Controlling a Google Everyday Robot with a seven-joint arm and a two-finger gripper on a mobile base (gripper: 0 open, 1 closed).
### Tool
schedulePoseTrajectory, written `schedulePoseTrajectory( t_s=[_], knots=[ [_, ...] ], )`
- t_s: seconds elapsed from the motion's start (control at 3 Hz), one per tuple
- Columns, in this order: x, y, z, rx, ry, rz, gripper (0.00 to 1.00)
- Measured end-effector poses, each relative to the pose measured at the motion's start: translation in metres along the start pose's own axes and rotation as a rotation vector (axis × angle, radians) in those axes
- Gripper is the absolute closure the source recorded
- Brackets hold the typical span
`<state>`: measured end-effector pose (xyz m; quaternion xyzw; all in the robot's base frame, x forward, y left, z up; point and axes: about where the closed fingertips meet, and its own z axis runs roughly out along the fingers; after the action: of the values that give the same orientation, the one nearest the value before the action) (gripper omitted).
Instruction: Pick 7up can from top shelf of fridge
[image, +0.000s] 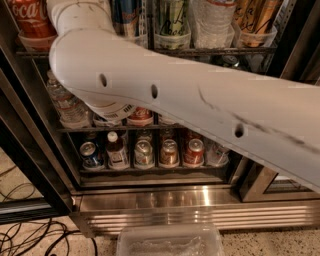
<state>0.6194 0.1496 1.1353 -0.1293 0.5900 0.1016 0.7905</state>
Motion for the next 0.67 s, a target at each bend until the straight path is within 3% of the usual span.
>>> schedulePoseTrajectory(
  t_s=[0.33,0.67],
  knots=[
    [0.000,-0.002,-0.029,-0.076,0.069,0.021,1.00],
    [0.003,-0.045,-0.097,-0.090,0.203,-0.062,1.00]
  ],
)
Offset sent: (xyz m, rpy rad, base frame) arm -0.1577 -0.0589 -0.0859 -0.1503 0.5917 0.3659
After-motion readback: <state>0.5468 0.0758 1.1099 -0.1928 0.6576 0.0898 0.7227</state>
